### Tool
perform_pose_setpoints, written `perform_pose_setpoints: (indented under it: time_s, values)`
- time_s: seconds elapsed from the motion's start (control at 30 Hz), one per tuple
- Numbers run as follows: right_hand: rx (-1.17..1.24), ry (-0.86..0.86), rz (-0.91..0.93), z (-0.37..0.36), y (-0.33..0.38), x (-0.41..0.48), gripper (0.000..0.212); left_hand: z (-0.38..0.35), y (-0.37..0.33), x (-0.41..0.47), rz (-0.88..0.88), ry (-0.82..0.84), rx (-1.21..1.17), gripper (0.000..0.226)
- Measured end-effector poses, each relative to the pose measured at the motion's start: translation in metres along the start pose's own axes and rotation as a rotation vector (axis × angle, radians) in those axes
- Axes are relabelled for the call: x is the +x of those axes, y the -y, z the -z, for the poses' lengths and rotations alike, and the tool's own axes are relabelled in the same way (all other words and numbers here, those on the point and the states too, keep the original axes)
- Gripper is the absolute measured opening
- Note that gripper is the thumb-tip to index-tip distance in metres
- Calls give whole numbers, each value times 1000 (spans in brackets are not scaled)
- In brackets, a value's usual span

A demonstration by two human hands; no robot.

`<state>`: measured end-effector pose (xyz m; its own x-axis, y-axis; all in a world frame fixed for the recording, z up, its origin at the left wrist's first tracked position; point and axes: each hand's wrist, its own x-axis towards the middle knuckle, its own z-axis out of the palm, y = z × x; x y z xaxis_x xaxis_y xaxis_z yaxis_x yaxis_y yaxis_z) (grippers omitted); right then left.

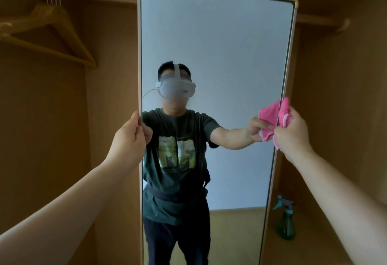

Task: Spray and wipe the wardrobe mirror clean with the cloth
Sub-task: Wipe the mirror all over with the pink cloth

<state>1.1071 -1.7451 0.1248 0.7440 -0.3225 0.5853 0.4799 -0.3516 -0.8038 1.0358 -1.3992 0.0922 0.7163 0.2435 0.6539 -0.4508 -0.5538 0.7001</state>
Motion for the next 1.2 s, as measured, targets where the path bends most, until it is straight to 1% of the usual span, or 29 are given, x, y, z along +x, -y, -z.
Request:
perform_pose_setpoints:
  time_s: [0.1, 0.17, 0.2, 0.3, 0.4, 0.5, 0.63, 0.7, 0.77, 0.87, 1.0, 1.2]
  values:
    - [-20, -11, -1, -2, -6, -5, 80, -5, 1, -5, -81, -92, 165, 24]
    - [-21, -6, -23, -2, -9, -10, 80, -8, 5, -9, -111, -106, 148, 23]
    - [-24, -7, -36, -3, -11, -12, 81, -7, 8, -10, -100, -88, 111, 23]
    - [-49, -30, -48, -4, -20, -17, 83, -7, 16, -13, 23, 41, -141, 28]
    - [-56, -23, -76, -6, -29, -26, 80, -5, 27, -16, 91, 88, -247, 33]
    - [-68, 9, -87, -6, -41, -38, 78, -8, 31, -28, 114, 101, -215, 26]
    - [-89, 62, -71, -3, -59, -51, 77, -15, 33, -46, 139, 68, -159, 24]
    - [-104, 100, -60, -1, -67, -58, 80, -22, 33, -53, 149, 54, -181, 24]
    - [-96, 145, -56, 2, -75, -64, 82, -29, 32, -61, 173, -8, -168, 32]
    - [-74, 188, -59, 4, -85, -71, 84, -38, 33, -73, 205, -90, -79, 43]
    - [-70, 221, -57, 6, -99, -79, 82, -43, 45, -83, 278, -94, -19, 50]
    - [-57, 273, -70, 10, -115, -87, 81, -53, 57, -104, 315, -74, 6, 57]
